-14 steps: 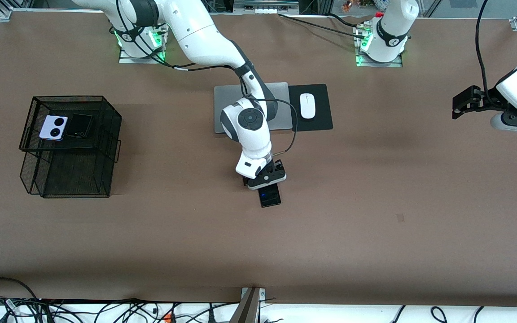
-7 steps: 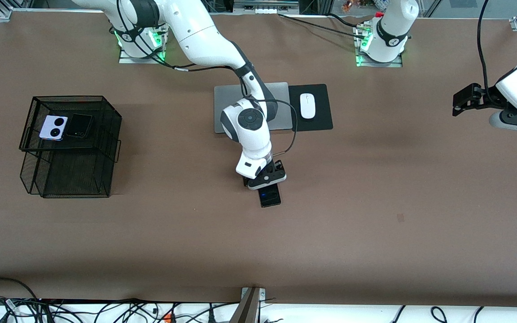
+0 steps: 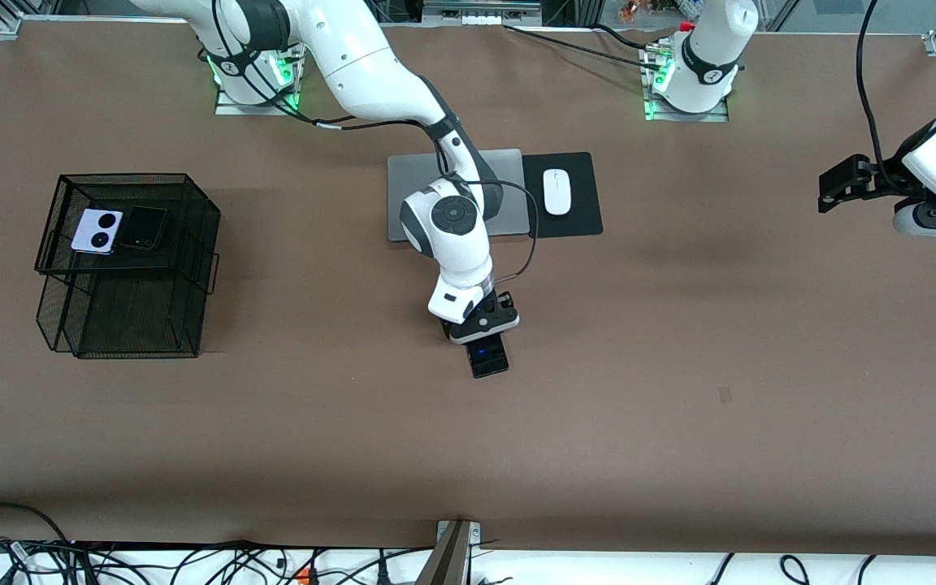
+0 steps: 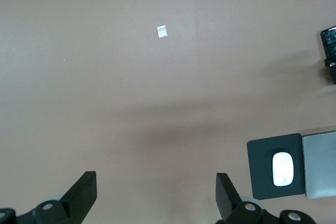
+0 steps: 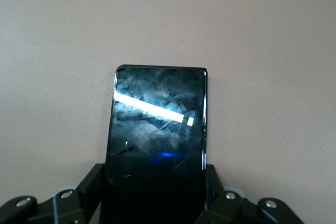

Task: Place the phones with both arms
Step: 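Lift and carry the slab phone to the mesh basket with the right gripper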

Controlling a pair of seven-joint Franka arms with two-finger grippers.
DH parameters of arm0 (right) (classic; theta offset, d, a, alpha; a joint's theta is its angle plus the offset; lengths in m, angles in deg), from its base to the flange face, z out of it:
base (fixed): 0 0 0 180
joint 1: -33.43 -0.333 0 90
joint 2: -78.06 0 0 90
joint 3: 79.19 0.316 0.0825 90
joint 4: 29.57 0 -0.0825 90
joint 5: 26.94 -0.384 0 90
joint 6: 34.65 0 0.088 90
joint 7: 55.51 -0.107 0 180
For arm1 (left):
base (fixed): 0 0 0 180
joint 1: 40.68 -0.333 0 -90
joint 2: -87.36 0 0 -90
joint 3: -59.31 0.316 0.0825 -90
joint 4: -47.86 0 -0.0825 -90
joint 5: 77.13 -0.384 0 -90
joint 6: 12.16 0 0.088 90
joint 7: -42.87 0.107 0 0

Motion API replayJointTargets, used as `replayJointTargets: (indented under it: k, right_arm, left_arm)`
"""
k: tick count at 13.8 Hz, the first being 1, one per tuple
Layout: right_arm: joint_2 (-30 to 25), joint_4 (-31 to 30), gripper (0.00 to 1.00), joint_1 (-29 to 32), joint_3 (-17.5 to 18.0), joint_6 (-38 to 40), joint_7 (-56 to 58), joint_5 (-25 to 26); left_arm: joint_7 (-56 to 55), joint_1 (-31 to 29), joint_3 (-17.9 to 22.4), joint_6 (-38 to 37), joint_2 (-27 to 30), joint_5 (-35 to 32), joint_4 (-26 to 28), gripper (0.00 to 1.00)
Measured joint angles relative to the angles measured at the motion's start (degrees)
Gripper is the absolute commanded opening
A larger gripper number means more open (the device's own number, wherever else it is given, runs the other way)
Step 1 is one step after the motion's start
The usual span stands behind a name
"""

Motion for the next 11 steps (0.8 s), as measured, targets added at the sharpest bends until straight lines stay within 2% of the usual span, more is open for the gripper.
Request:
replayJointTargets:
  k: [7,9,11]
  right_arm:
    - [-0.4,0.4,0.0,0.0,-0.8,1.1,0.0,0.1]
    - [-2.5,1.2,0.0,0.0,-3.1,6.8,0.0,0.1]
    - [-6.8,1.9,0.0,0.1,-6.1,15.3,0.4,0.1]
  left_arm:
    - [-0.7,0.0,0.0,0.0,0.3,1.0,0.0,1.0]
    - [-0.7,-0.2,0.1,0.0,0.3,1.0,0.0,1.0]
    - [-0.7,-0.3,0.1,0.0,0.3,1.0,0.0,1.0]
